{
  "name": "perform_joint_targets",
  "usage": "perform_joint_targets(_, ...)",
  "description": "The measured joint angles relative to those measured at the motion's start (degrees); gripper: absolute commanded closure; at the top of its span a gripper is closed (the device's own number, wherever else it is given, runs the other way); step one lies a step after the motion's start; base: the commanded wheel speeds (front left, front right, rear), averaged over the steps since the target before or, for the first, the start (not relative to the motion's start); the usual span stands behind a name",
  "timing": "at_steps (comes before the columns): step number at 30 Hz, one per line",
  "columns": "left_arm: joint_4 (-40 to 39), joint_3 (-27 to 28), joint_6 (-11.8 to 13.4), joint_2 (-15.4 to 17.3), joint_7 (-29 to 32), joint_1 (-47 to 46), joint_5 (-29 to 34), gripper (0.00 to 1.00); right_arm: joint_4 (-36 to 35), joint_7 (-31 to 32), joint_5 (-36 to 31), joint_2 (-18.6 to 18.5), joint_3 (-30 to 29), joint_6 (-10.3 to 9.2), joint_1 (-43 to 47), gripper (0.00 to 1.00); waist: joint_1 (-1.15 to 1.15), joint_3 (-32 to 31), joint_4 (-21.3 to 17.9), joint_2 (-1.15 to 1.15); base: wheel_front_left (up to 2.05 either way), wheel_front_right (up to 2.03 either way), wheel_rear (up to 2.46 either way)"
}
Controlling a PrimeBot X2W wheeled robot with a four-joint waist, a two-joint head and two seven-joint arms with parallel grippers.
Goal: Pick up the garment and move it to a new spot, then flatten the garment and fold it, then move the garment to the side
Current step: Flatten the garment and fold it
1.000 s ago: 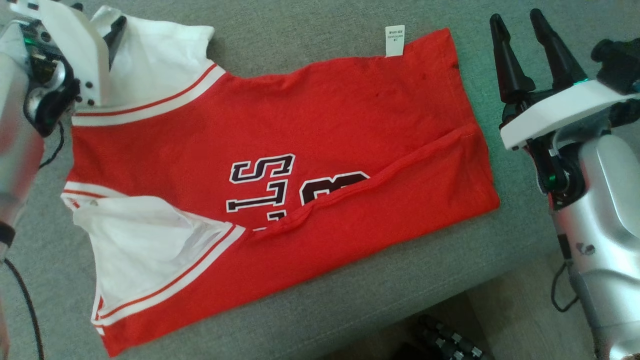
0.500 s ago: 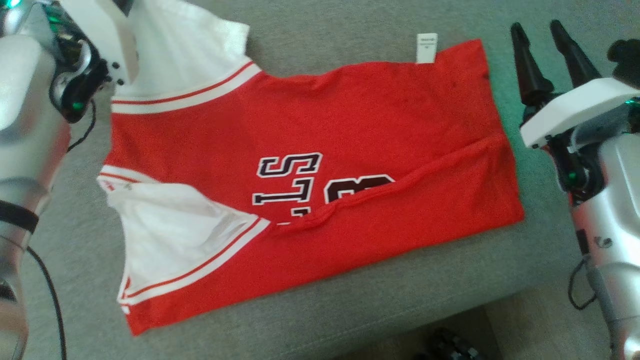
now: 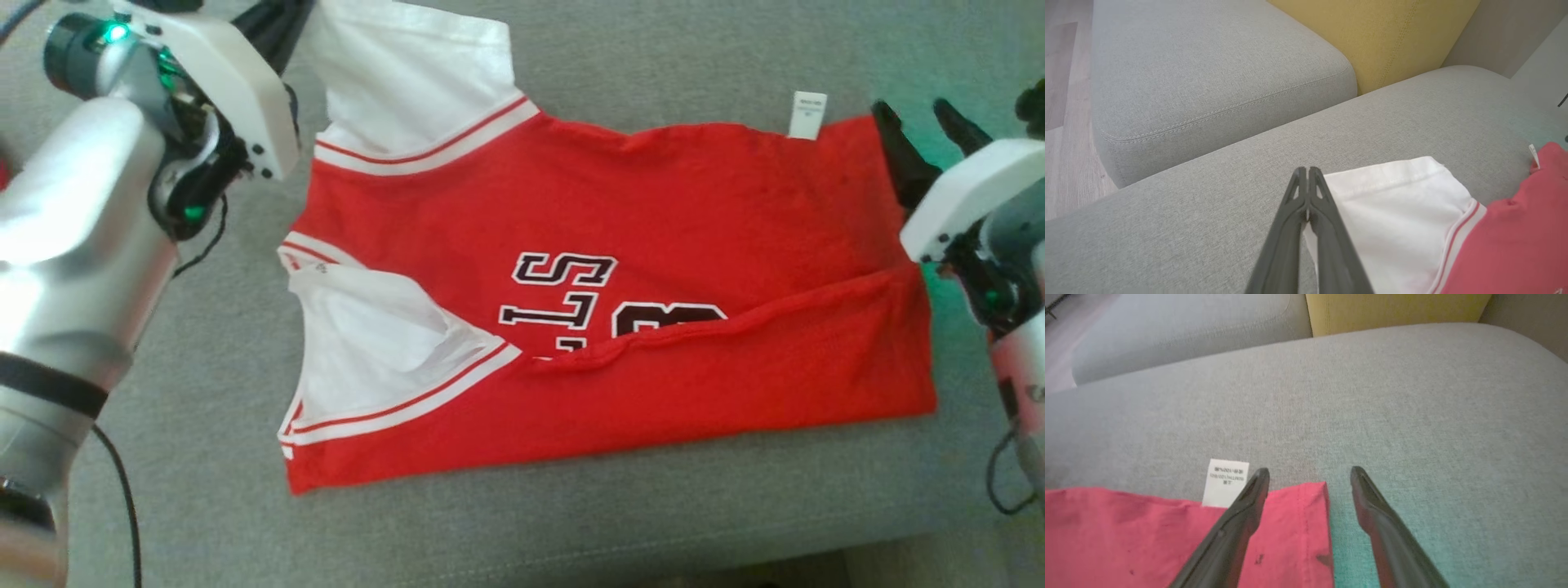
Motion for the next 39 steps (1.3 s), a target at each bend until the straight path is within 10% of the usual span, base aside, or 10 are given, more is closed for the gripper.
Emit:
perform_joint_targets(14, -6.6, -1.0, 2.3, 1.5, 1.2, 2.1, -0.7, 1.00, 6.4, 4.2, -1.1, -0.5, -0.3, 0.01, -0.4, 0.00, 0.00, 0.3, 2.3, 0.00, 0.00, 0.00, 0.00)
perform_joint_targets(16, -6.9, -1.0, 2.5, 1.5, 1.2, 2.1, -0.8, 1.00, 6.6, 4.8, -1.1, -0.5, -0.2, 0.01, -0.9, 1.00, 0.00, 0.4, 2.4, 0.00, 0.00, 0.00, 0.00)
perform_joint_targets(39, -4.1, 2.6, 7.4, 0.9, -5.2, -2.8, -0.2, 1.00, 12.5, -6.4, -4.0, -0.7, -0.4, 0.01, -14.1, 1.00, 0.00, 4.3, 2.2, 0.00, 0.00, 0.00, 0.00)
